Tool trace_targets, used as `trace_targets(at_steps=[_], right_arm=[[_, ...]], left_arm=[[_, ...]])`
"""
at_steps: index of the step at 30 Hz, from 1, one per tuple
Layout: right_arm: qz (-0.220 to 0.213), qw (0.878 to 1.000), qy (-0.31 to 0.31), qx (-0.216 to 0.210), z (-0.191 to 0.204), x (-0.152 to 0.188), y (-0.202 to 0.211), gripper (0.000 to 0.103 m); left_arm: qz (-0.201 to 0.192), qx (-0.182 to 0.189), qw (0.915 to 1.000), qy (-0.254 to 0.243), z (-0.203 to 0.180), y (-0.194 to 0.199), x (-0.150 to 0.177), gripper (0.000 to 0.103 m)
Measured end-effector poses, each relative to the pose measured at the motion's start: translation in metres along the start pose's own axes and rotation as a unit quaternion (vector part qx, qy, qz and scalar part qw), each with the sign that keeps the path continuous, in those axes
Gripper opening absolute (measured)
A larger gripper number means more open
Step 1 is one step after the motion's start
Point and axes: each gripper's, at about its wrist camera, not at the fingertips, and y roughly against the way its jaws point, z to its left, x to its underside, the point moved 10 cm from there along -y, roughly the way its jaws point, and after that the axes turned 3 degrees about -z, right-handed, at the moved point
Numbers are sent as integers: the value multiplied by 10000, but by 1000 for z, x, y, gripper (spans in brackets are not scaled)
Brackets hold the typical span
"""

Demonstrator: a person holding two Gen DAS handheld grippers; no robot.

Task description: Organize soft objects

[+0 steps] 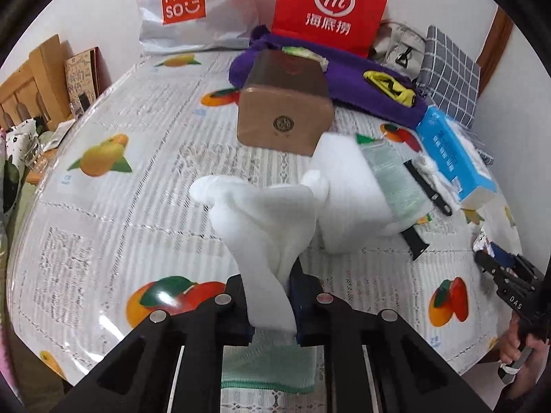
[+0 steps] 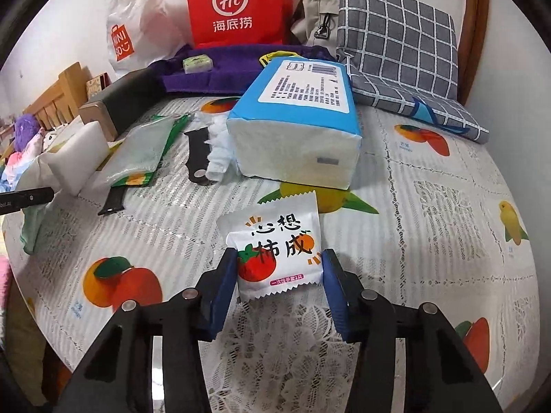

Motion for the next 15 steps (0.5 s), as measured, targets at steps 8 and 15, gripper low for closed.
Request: trace_targets(at_steps=[8, 15], right_arm=[[-225, 9996, -144, -55, 5, -17, 26, 48], [-409, 9986, -333, -40, 5, -35, 47, 48]], left_arm=[[-117, 105, 9998, 123, 1, 16, -16, 15], [-274, 175, 9994, 81, -7, 31, -32, 15]])
